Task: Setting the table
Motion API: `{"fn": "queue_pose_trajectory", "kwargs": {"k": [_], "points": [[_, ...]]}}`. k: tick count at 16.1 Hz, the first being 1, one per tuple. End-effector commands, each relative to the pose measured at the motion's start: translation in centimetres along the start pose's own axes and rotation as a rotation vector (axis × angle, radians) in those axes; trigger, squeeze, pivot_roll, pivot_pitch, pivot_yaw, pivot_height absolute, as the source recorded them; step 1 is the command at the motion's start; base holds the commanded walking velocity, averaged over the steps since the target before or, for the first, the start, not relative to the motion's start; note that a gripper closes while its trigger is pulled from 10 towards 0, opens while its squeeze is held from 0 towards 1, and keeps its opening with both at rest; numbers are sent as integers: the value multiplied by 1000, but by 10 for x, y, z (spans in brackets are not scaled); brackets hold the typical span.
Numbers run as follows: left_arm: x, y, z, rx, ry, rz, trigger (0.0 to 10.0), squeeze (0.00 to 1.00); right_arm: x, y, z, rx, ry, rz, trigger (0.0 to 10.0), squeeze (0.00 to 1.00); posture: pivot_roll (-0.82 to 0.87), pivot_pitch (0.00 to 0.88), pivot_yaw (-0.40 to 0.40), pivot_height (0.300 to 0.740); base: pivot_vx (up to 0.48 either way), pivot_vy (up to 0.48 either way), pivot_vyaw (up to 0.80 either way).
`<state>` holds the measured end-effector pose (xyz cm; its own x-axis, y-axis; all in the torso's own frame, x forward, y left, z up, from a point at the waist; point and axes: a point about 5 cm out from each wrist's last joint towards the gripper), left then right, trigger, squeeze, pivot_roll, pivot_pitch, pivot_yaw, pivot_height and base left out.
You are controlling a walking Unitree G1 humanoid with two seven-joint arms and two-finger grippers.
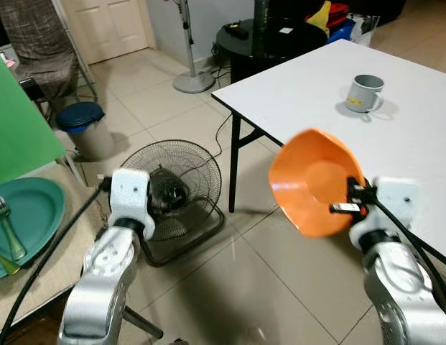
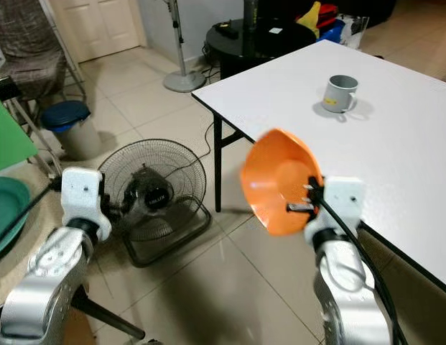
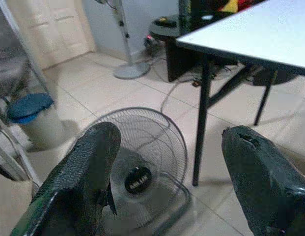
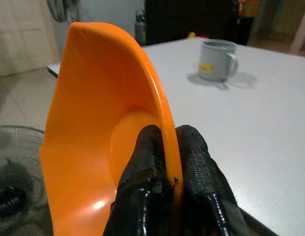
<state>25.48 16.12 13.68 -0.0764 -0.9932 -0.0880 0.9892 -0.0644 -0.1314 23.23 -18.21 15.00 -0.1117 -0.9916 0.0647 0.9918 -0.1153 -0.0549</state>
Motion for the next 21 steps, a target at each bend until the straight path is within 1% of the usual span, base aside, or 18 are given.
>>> {"fn": "queue_pose_trajectory", "kwargs": {"k": [1, 2, 3, 4, 5, 6, 7, 10, 14, 17, 21], "points": [[-4, 2, 10, 38, 28, 39, 10000, 0, 1, 2, 16, 108, -7, -25, 10000, 0, 64, 0, 51, 740, 0, 0, 0], [-3, 4, 13, 71, 40, 40, 10000, 0, 1, 5, 20, 146, -36, -34, 10000, 0, 64, 0, 53, 740, 0, 0, 0], [-2, 5, 15, 117, 72, 51, 10000, 0, 3, 7, 19, 152, -86, -84, 10000, 0, 64, 0, 53, 740, 0, 0, 0], [1, 7, 17, 137, 95, 46, 10000, 0, 2, 10, 12, 72, -79, -69, 10000, 0, 64, 0, 52, 740, 0, 0, 0], [5, 7, 18, 130, 76, 12, 10000, 0, -1, 11, 6, 26, -28, -39, 10000, 0, 66, 0, 52, 740, 0, 0, 0], [6, 7, 18, 130, 71, 4, 10000, 0, -3, 11, 6, 29, -7, -22, 10000, 0, 67, 0, 51, 740, 0, 0, 0], [6, 6, 18, 133, 75, 1, 10000, 0, -5, 11, 7, 34, -6, 0, 10000, 0, 67, 0, 51, 740, 0, 0, 0], [8, 6, 18, 152, 60, -27, 10000, 0, -7, 14, 8, 40, 15, 4, 10000, 0, 74, 0, 41, 740, 0, 0, 0], [7, 4, 18, 158, 50, -35, 10000, 0, -8, 18, 11, 45, 35, 10, 10000, 0, 79, 0, 34, 740, 308, 0, 0], [5, 4, 18, 161, 46, -35, 10000, 0, -8, 19, 12, 50, 34, 17, 10000, 0, 77, 0, 29, 740, 334, 0, -617], [3, 4, 17, 161, 46, -35, 10000, 0, -8, 19, 14, 57, 29, 10, 10000, 0, 75, 0, 26, 740, 333, 0, 0]]}}
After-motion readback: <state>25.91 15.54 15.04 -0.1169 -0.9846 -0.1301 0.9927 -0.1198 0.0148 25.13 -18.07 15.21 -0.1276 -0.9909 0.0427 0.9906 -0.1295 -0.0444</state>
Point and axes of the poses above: a point about 5 cm out from each wrist's last joint towards the gripper, its own y axis pointing out of the wrist towards the gripper, its own z axis along the axis of the wrist's last joint, x = y × z, and after that the axes turned 1 degree about -y, right-handed
